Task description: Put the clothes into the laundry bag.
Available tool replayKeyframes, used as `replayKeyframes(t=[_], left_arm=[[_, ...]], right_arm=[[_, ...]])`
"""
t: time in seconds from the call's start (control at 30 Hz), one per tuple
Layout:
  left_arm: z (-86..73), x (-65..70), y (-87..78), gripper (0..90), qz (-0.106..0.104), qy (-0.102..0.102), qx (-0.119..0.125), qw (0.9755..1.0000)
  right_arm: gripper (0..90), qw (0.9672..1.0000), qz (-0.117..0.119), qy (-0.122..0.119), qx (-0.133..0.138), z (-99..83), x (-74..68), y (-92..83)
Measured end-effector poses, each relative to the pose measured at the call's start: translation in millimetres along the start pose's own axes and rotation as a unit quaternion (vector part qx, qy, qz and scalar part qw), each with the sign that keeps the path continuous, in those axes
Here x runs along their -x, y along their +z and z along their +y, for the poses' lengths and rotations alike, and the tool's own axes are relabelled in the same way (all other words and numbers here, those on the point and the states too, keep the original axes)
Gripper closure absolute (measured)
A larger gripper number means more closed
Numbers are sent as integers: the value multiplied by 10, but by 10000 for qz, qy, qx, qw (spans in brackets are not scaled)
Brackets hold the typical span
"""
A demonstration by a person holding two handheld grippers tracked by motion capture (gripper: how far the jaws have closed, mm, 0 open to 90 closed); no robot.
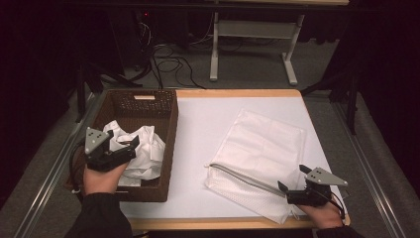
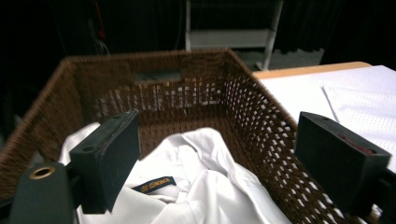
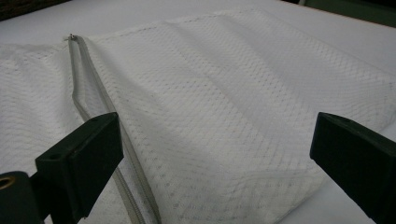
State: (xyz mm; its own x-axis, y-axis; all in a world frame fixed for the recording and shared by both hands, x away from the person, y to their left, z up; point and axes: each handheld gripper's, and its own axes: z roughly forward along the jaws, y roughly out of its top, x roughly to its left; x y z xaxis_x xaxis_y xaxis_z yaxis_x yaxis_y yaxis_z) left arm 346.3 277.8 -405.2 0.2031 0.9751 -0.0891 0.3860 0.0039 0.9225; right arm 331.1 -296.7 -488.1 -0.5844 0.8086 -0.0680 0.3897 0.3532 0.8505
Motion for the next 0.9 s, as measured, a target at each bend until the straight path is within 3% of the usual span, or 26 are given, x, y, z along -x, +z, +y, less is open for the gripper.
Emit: replayKeyframes(t=[0.1,0.17,0.27,0.33,0.37,0.4,0.5,0.53,0.57,0.6,0.63,0.67,0.7,0.73,0.77,0.8,0.83,0.87,0.9], left_arm=[[21,-86,71,129,-23,-53,-91,9999],[59,-198,161,117,88,102,-248,9996],[52,-273,213,111,148,66,-373,9992],[46,-410,286,79,147,-118,-693,9974],[46,-410,286,58,147,-118,-693,9974],[64,-476,294,45,162,-145,-881,9959],[57,-528,312,16,100,-199,-1127,9934],[36,-558,352,1,100,-181,-1522,9881],[24,-568,374,1,126,-155,-1716,9850],[24,-568,374,1,126,-155,-1716,9850],[12,-578,399,1,112,-173,-1874,9821],[-12,-584,460,1,-12,-240,-2228,9746],[-12,-584,460,0,-12,-240,-2228,9746],[-40,-571,519,0,-40,-203,-2537,9671],[-55,-567,551,0,-44,-191,-2700,9627],[-75,-575,592,0,-53,-185,-2911,9565],[-88,-579,617,0,-50,-235,-3026,9528],[-88,-579,617,0,-50,-235,-3026,9528],[-140,-584,699,0,7,-268,-3395,9402]], right_arm=[[33,10000,-10,-8,-12,2,-4,-3],[38,10000,-12,-24,9,-4,4,4],[40,10000,-28,6,-35,-8,2,6],[42,10000,-24,45,-45,-14,3,14],[42,10000,-24,45,-45,-14,3,14],[45,10000,-42,35,-65,-14,6,14],[46,9999,-51,51,-87,-17,2,18],[47,9999,-55,44,-95,-21,2,28],[47,9999,-57,32,-114,-23,4,31],[47,9999,-57,32,-114,-23,4,31],[48,9999,-56,42,-126,-25,4,34],[49,9999,-52,36,-144,-28,2,38],[49,9999,-52,36,-144,-28,2,38],[50,9999,-54,44,-151,-29,-4,36],[50,9999,-55,53,-152,-29,-6,34],[51,9999,-55,51,-150,-29,-5,34],[52,9999,-54,44,-153,-31,-1,37],[52,9999,-54,44,-153,-31,-1,37],[53,9998,-45,59,-172,-36,5,41]])
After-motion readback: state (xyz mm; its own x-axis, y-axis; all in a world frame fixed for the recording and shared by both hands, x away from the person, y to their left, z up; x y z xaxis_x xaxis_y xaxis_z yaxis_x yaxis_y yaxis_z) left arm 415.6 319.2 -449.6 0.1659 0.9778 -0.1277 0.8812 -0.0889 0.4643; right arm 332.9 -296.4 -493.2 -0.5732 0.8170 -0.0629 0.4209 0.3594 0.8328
